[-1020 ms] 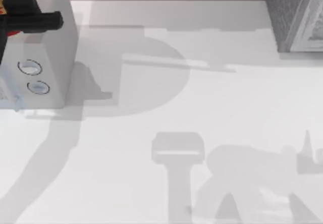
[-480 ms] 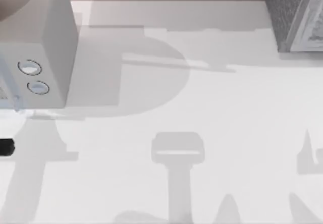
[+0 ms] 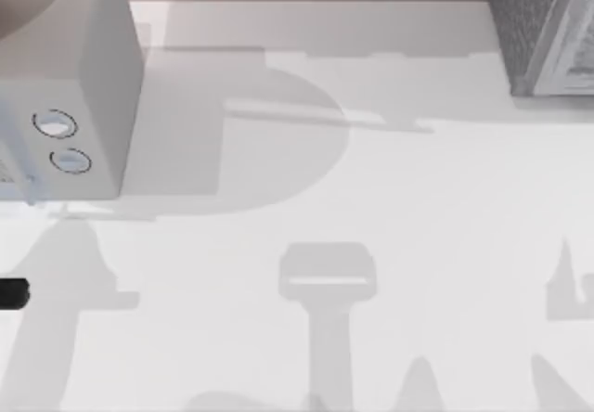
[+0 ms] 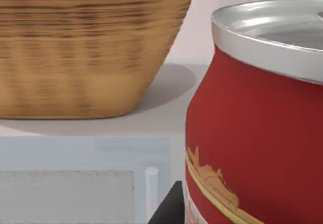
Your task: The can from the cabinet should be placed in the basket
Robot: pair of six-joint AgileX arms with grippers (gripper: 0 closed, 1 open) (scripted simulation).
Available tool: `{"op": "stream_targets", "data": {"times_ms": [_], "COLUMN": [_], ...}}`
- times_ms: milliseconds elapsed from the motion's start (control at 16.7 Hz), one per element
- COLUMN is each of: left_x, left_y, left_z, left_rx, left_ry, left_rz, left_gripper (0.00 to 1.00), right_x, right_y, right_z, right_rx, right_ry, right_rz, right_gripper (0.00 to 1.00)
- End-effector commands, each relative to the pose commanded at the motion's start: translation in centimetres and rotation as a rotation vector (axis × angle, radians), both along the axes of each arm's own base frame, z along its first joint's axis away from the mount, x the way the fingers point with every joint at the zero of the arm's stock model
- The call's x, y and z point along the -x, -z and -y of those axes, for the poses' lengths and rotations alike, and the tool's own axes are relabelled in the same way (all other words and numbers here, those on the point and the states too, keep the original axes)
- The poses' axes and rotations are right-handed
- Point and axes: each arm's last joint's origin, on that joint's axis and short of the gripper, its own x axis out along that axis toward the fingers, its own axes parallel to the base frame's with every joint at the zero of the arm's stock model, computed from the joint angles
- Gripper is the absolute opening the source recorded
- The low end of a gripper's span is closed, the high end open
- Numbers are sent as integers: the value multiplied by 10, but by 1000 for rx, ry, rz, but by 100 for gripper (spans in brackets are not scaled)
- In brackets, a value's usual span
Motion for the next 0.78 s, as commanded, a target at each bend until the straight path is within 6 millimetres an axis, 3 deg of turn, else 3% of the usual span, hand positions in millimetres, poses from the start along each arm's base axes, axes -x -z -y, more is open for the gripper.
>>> {"op": "stream_targets", "data": {"times_ms": [120,300,540,780], "left_x": [0,-4,-23,-75], "left_y": [-3,-28,-91,-160], "left_z": [0,-4,-13,-37], "left_rx": [2,12,24,34], "left_ry": [2,20,86,206], "left_rz": [1,7,6,-24], "left_gripper": [0,0,0,0], "right_x": [0,0,0,0], "right_y": [0,0,0,0], "right_z": [0,0,0,0], "right_rx": [0,0,0,0], "right_ry": [0,0,0,0], "right_rz": [0,0,0,0], "right_gripper": [100,100,100,100]}}
